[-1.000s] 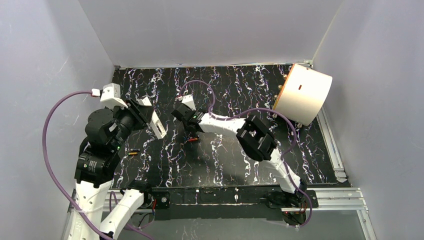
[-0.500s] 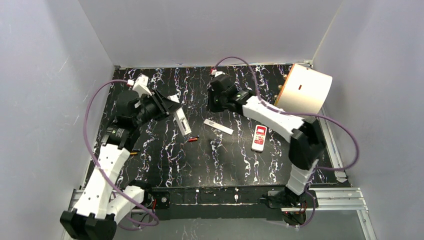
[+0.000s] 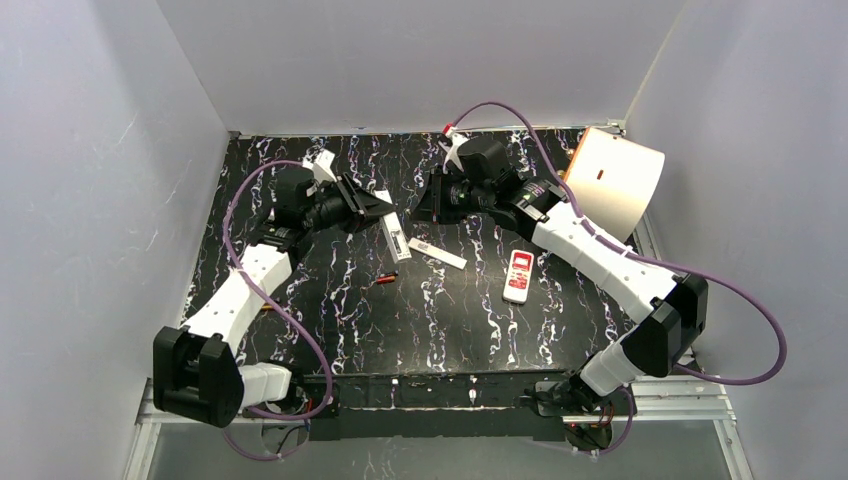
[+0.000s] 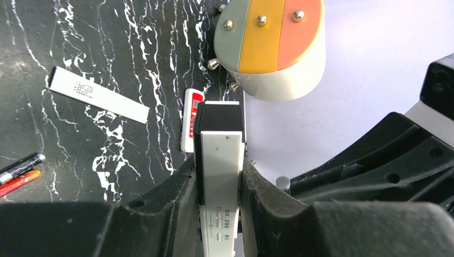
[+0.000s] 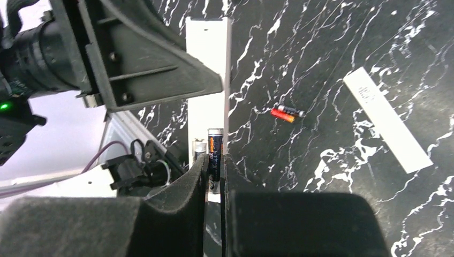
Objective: Load the batteries into the remote control
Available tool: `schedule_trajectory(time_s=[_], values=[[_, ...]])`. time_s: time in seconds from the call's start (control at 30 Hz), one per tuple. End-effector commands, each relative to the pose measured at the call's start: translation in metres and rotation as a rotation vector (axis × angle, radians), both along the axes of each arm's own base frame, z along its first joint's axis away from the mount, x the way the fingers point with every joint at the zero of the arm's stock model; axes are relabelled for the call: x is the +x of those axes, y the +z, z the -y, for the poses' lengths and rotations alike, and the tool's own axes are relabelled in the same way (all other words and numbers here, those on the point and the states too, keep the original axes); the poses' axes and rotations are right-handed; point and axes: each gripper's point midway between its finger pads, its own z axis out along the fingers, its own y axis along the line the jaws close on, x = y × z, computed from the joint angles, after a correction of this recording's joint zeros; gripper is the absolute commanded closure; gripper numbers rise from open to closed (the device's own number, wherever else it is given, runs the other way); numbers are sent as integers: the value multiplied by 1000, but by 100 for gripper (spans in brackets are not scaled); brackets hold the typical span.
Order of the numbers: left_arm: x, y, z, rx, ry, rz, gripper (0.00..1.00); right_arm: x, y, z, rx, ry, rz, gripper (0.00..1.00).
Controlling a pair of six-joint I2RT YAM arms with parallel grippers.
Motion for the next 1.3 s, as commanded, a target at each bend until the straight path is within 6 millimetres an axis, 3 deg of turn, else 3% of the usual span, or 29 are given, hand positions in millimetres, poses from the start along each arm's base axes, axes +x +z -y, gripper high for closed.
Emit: schedule_trajectory(time_s=[0.0,0.4,0.7,1.27], values=[[1,39,14,-72,-64,103,100,-23,7,4,35,48,-83,88],[4,32,16,-112,-37,91,100,-27,1,1,32,60,-122,86],[6,43,12,-125,1,117,100,-29,-8,1,12,63,-145,86],[2,47,12,-219,49,1,100,-26,-18,-4,-39,54,-175,77]])
